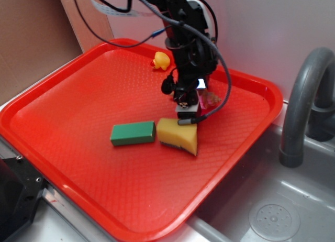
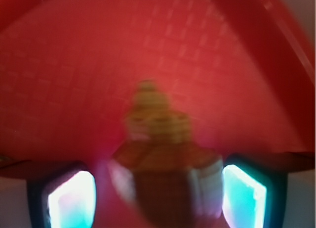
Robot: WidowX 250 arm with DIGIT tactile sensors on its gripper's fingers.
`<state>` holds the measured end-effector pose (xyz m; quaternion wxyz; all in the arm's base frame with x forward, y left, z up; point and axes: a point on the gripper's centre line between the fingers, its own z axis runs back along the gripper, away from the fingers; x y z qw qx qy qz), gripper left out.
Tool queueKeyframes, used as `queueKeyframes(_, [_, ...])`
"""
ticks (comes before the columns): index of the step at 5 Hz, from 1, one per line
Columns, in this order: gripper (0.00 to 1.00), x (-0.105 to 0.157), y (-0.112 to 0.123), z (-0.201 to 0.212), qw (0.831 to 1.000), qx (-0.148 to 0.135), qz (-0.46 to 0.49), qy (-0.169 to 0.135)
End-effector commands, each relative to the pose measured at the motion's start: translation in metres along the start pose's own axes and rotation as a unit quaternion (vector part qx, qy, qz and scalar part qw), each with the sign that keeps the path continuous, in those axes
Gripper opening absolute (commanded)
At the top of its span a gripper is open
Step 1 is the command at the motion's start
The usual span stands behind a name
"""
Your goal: Grab the shell.
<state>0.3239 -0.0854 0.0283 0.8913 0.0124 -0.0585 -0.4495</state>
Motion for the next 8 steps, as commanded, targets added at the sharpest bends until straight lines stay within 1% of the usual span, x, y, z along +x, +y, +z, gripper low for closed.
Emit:
queueKeyframes(1, [0.00, 0.023, -0.002, 0.009, 1.000, 0.018, 0.008, -0.001])
queueKeyframes(2, [0.00, 0.008, 0.000, 0.048, 0.997, 0.025, 0.061, 0.027])
queueKeyframes(3, [0.00, -0.033, -0.011, 0.104, 0.982, -0.004, 0.178, 0.061])
queueKeyframes(4, [0.00, -0.067, -0.017, 0.142, 0.958, -0.016, 0.280, 0.066])
queueKeyframes(5, [0.00, -0.104, -0.031, 0.174, 0.916, -0.039, 0.399, 0.029])
queueKeyframes(6, [0.00, -0.121, -0.032, 0.199, 0.897, -0.014, 0.443, 0.002])
queueKeyframes(7, [0.00, -0.123, -0.033, 0.219, 0.900, 0.013, 0.433, -0.049])
queueKeyframes(8, [0.00, -0.116, -0.024, 0.210, 0.906, 0.022, 0.421, -0.021])
